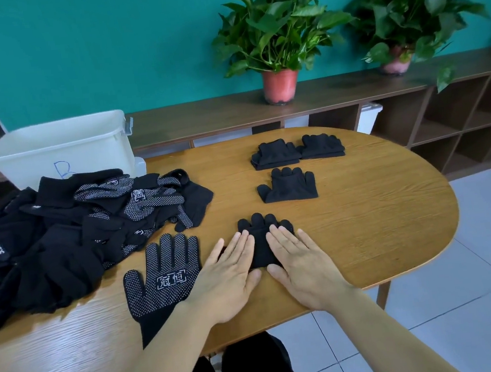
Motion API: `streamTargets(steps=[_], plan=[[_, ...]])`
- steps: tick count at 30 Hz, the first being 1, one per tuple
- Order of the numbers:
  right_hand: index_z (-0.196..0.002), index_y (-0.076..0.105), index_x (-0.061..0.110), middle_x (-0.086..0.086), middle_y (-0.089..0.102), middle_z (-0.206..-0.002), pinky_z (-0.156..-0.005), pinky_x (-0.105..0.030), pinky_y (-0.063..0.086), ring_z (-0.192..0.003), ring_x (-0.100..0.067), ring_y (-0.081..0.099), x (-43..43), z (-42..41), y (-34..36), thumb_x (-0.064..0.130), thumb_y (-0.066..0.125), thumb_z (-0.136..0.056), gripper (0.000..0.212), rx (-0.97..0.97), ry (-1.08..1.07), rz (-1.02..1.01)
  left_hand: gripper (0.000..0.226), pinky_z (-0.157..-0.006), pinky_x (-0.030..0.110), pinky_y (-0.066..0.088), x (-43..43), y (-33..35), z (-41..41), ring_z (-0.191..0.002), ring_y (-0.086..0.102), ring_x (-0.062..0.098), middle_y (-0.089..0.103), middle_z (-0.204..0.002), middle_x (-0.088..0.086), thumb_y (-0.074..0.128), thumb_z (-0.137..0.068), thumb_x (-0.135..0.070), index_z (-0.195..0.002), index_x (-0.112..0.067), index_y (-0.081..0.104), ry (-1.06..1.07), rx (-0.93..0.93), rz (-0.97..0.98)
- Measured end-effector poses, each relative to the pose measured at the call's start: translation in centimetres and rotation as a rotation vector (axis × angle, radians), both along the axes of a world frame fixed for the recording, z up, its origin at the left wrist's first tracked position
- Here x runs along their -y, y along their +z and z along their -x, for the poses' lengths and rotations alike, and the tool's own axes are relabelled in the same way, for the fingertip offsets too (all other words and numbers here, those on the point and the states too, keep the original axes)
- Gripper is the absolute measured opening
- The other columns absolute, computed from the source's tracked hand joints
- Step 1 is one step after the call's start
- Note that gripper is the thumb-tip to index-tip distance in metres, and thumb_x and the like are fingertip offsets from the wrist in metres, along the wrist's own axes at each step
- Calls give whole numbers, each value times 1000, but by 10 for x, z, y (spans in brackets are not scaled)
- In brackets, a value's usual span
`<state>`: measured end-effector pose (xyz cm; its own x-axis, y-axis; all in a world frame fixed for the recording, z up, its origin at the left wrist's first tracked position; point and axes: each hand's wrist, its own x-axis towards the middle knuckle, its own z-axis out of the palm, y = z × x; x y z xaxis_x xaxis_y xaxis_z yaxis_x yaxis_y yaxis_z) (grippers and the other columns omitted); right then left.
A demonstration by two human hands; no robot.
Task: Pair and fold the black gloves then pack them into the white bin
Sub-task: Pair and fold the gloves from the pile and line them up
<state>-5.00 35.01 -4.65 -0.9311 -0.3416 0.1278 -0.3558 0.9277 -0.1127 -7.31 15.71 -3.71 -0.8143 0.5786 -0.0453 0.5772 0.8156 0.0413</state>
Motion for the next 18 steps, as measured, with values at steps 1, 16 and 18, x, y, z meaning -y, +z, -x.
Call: streamTargets(steps=[1,16,18], plan=[[-157,9,14,-1,5,-164,-116,-29,-14,-149,-10,-6,-1,1,1,68,-36,-71,111,-14,-4,13,94,-116,30,-22,1,1,2,-144,-28,5,-25,-160,-6,-27,-75,-70,-152,-18,-20,6,-3,-4],[-119,69,12,-2,68,-125,-106,-46,40,-130,-19,53,-8,18,-6,59,14,-101,74,-252,-21,105,70,-114,36,21,12,-2,31,-137,42,14,59,-137,2,21,-100,-58,-131,-11,62,-135,-299,-103],[-121,68,11,-2,67,-126,-107,-47,40,-132,-20,51,-7,16,-8,63,23,-99,72,-284,-11,83,61,-112,37,25,11,-5,32,-133,49,15,63,-132,2,29,-98,-51,-127,-11,66,-157,-341,-128]])
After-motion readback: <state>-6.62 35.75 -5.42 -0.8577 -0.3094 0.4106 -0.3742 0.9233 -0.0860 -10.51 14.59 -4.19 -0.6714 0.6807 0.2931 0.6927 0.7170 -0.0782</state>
